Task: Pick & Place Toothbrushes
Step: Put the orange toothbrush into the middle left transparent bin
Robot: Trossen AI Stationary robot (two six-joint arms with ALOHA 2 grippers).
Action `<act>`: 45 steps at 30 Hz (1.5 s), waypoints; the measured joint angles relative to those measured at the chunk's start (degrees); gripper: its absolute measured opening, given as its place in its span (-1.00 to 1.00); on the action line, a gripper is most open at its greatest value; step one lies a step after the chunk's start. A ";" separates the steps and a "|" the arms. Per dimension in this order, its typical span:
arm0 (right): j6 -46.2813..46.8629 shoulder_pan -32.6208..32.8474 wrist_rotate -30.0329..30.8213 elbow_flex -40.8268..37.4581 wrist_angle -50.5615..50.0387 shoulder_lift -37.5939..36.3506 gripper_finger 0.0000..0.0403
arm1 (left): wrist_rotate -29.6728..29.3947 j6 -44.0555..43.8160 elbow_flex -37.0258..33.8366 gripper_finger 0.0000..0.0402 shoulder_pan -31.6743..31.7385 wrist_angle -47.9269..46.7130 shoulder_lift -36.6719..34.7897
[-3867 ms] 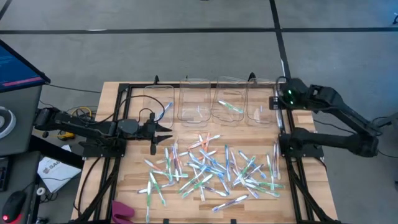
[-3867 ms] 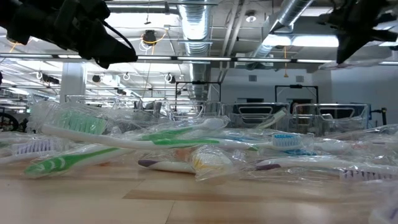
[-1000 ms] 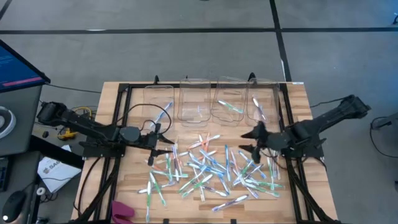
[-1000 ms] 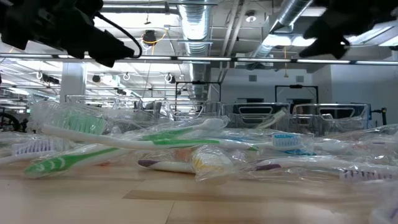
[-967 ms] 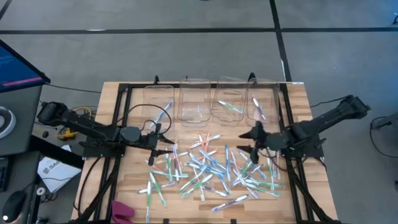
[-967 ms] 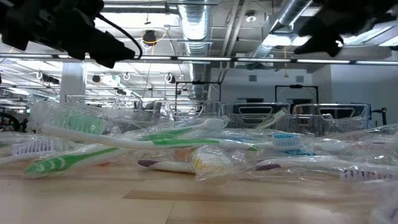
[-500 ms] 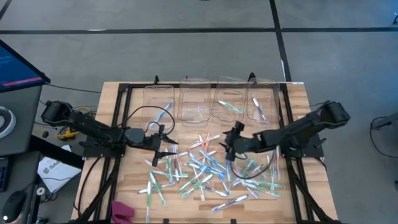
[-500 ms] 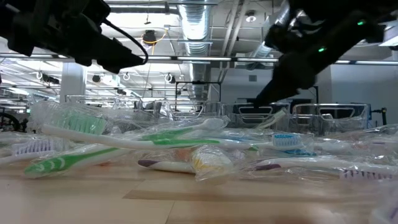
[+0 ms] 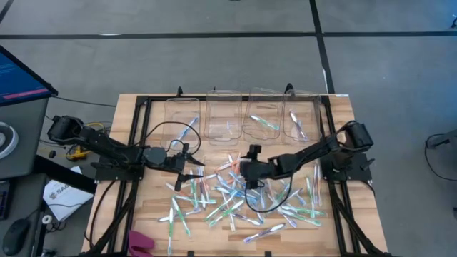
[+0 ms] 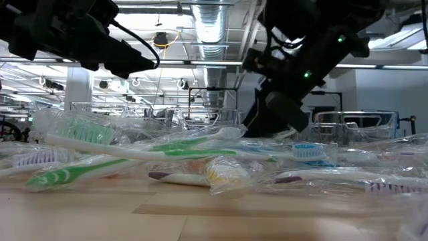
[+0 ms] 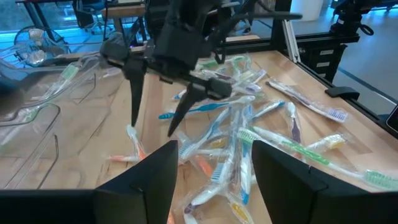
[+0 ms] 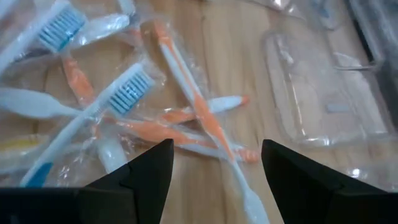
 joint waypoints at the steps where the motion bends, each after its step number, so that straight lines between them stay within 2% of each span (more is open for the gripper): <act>1: -0.06 -0.29 0.02 0.62 -1.20 0.66 0.18 | 0.02 0.00 0.00 -0.01 -0.01 0.02 0.00; 6: 1.69 -2.54 0.28 3.70 -8.41 3.85 0.18 | 0.03 -0.04 -0.11 -0.01 -0.01 0.15 0.00; 13: 2.46 -4.94 -0.85 4.46 -9.11 4.67 0.17 | 0.06 -0.04 -0.11 -0.01 -0.01 0.24 0.00; 16: 2.84 -5.22 -1.01 4.46 -9.11 4.56 0.09 | 0.08 -0.04 -0.11 -0.01 -0.01 0.26 0.00; 21: 2.88 -4.84 -3.89 4.46 -8.65 4.52 -0.23 | 0.08 -0.04 -0.11 -0.01 -0.01 0.25 0.00; 28: 3.11 -5.58 -9.15 4.46 -8.82 4.52 -0.88 | 0.09 -0.04 -0.13 -0.02 -0.01 0.25 0.00; 29: 3.43 -5.72 -9.88 4.46 -8.95 4.50 -0.93 | 0.09 -0.04 -0.13 -0.02 -0.01 0.24 0.00; 39: 9.78 -3.98 -9.84 4.54 -10.02 3.74 -0.95 | 0.10 -0.07 -0.15 -0.02 -0.01 0.24 0.00; 45: 14.06 -0.21 -9.51 8.44 -17.26 3.13 -0.97 | 0.10 -0.09 -0.48 -0.02 -0.01 0.36 0.00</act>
